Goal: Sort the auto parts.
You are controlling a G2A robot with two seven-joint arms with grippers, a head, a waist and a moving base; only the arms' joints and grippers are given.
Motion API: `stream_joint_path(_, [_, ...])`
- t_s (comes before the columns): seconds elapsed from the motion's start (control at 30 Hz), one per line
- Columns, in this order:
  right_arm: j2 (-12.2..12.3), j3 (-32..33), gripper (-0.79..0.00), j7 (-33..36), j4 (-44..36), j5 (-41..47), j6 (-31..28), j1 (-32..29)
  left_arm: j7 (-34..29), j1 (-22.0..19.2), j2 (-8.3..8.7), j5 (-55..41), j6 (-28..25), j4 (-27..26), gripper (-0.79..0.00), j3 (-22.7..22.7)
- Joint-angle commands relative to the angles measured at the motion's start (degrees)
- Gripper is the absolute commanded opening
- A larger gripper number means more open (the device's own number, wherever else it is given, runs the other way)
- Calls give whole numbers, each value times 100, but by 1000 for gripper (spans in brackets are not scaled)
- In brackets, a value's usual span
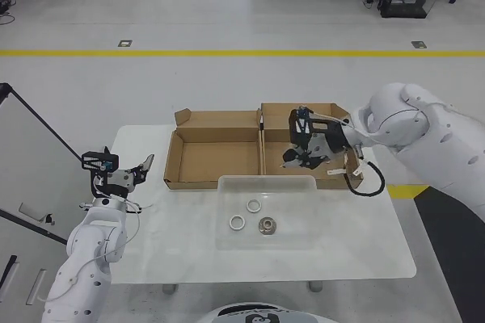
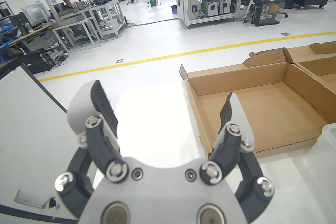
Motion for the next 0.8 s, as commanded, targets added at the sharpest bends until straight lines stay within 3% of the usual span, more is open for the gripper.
stream_joint_path(0.0, [76,-276,-785,-306,25,232,-306,164,0,0,0,0,0,0,0,0])
stream_joint_path(0.07, [166,-543,-785,-644,59,415,-644,310,0,0,0,0,0,0,0,0])
stream_joint_path(0.23, [393,-877,-785,-674,-259,1412,-673,545,0,0,0,0,0,0,0,0])
stream_joint_path(0.53, [835,-534,-785,-674,-846,2807,-673,321,0,0,0,0,0,0,0,0])
stream_joint_path(0.77, [847,-502,-785,-674,-867,2851,-673,300,0,0,0,0,0,0,0,0])
